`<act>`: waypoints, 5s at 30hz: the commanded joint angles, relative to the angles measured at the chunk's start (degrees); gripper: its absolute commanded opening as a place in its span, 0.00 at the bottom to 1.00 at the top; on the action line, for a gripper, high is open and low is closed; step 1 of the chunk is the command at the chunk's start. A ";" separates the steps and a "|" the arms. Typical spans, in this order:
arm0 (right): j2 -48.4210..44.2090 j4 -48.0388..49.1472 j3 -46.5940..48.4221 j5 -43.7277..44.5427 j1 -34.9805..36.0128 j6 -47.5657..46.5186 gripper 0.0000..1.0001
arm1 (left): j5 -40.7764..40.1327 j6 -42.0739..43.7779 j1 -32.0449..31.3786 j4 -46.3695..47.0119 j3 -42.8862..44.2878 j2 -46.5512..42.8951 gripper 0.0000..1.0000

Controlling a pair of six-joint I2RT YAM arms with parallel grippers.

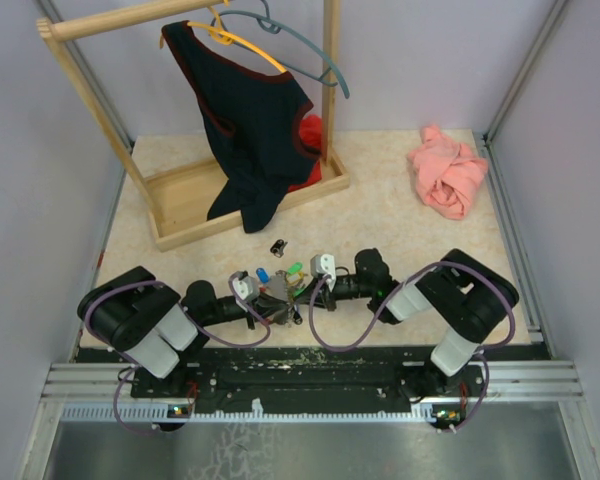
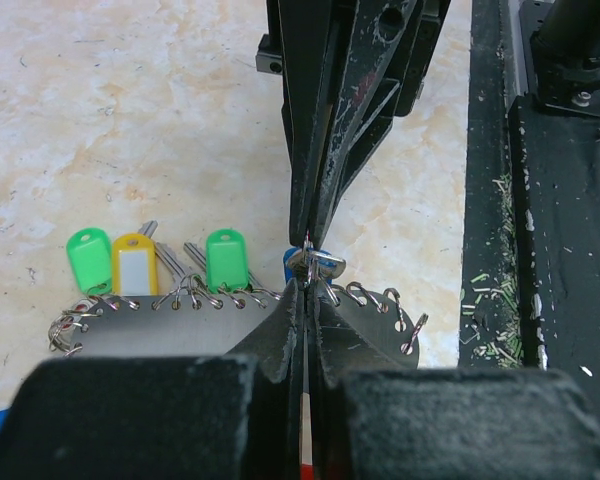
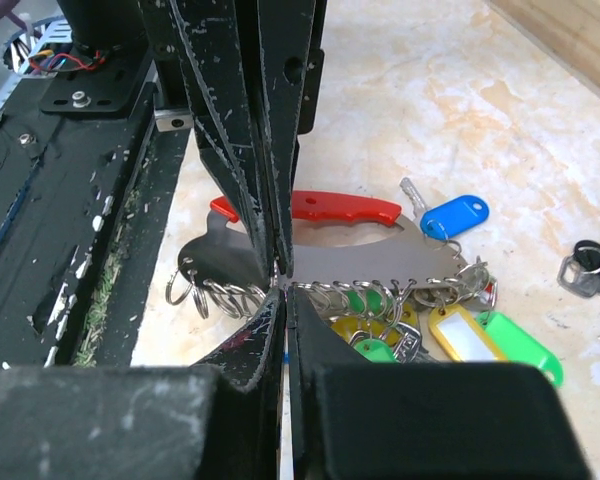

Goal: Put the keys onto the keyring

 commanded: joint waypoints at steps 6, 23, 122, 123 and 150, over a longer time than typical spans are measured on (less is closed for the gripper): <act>-4.13 -1.42 -0.67 -0.28 -0.35 -2.35 0.00 | -0.03 -0.38 0.21 15.57 -1.92 -0.93 0.01; -4.52 -1.38 -1.24 0.46 -0.45 -2.23 0.00 | 0.08 -0.29 0.21 15.58 -1.86 -0.78 0.01; -2.89 1.50 -1.09 1.99 0.54 -0.65 0.00 | -1.34 -0.64 0.20 15.57 -2.03 -0.58 0.01; -2.85 1.50 -1.08 1.90 0.54 -0.56 0.00 | -1.46 -0.61 0.21 15.57 -1.99 -0.55 0.01; -2.31 1.50 -0.69 0.24 0.55 -0.80 0.00 | 1.25 -0.68 0.21 15.57 -1.38 -0.14 0.01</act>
